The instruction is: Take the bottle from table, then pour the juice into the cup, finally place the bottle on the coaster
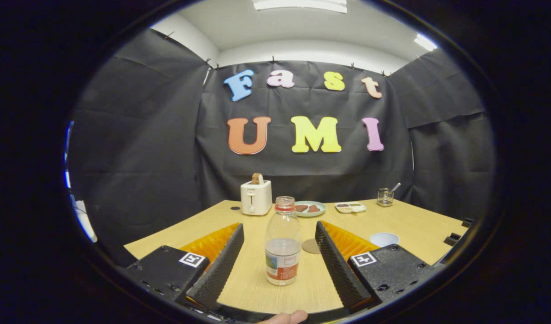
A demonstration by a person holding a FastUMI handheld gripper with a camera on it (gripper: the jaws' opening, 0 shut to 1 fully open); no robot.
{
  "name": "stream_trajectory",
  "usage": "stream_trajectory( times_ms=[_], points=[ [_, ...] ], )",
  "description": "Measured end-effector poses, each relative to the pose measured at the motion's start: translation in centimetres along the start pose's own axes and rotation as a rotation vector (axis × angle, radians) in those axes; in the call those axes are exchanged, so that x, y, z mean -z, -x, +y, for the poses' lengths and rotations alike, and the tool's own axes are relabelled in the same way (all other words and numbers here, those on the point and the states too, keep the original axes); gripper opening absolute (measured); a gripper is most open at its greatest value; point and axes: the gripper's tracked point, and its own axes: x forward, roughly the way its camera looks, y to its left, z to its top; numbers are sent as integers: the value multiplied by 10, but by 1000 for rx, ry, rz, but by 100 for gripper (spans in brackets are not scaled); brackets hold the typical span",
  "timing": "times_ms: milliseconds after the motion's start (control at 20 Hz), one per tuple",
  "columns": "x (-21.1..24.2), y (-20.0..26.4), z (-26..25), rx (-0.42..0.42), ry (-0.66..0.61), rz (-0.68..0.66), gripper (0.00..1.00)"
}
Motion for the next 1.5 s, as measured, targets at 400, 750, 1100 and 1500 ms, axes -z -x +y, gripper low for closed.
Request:
stream_trajectory(
  times_ms=[400,750,1100,1500],
  points=[
    [47,-34,1,42,4,44,100],
    [81,-76,1,82,-5,88,100],
    [82,-87,-8,122,38,72,82],
    [46,-57,3,-29,-305,92,78]
  ],
)
